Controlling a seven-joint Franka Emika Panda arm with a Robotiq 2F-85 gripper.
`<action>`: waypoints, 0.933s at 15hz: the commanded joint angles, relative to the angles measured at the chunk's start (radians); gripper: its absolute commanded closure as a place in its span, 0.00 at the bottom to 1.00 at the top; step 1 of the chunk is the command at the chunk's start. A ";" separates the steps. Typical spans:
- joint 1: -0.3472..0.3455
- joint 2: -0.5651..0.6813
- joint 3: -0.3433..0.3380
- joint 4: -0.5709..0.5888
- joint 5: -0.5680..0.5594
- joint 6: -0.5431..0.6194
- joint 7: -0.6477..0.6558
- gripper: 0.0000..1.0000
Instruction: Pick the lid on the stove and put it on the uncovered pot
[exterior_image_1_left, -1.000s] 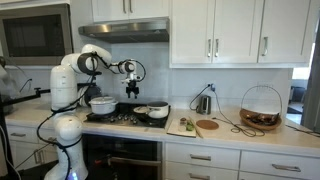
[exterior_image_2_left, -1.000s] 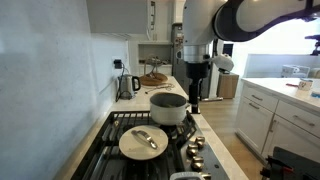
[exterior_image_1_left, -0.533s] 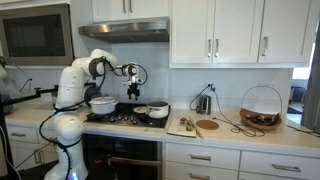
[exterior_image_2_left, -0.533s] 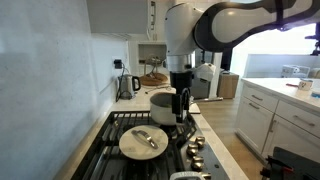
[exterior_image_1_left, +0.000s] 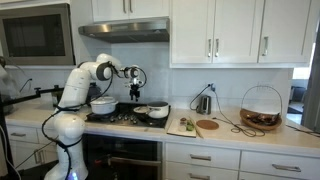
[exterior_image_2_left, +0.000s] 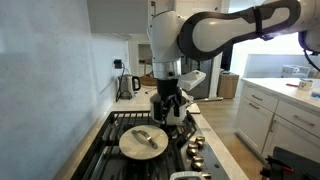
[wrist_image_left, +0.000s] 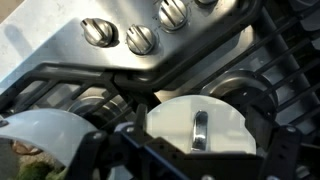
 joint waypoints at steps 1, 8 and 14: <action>0.054 0.056 -0.040 0.087 -0.029 -0.019 0.108 0.00; 0.091 0.122 -0.083 0.139 -0.074 0.048 0.263 0.00; 0.105 0.209 -0.107 0.188 -0.113 0.145 0.251 0.00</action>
